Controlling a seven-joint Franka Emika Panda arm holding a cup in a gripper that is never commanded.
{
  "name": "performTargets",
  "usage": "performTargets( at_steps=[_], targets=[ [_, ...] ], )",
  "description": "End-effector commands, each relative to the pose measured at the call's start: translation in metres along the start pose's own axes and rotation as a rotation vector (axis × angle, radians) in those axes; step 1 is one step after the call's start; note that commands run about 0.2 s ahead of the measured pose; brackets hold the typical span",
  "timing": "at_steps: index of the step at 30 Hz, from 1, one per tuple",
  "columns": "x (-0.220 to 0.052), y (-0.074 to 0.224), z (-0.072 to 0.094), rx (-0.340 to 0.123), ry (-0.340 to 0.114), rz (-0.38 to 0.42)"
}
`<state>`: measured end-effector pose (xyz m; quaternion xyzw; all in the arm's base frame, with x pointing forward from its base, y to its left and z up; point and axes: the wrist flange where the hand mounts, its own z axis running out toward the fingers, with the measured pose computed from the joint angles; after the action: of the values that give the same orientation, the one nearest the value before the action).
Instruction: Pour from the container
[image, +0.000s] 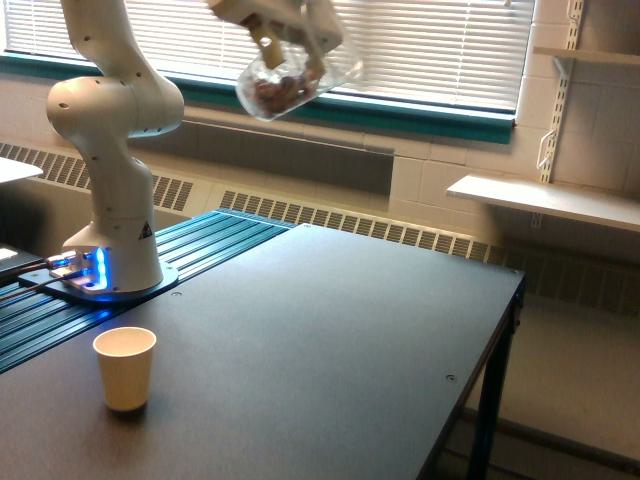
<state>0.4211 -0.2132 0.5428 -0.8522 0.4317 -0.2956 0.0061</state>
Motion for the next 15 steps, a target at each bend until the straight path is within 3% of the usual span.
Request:
performTargets(
  at_steps=[1, 6, 8, 15],
  targets=[
    [-0.020, 0.041, 0.006, -0.068, -0.057, 0.049],
    [-0.035, 0.073, 0.013, -0.095, -0.119, 0.063],
    [-0.040, 0.085, 0.016, -0.134, -0.147, 0.064],
    [-0.046, 0.121, 0.010, -0.136, -0.192, 0.118]
  ],
)
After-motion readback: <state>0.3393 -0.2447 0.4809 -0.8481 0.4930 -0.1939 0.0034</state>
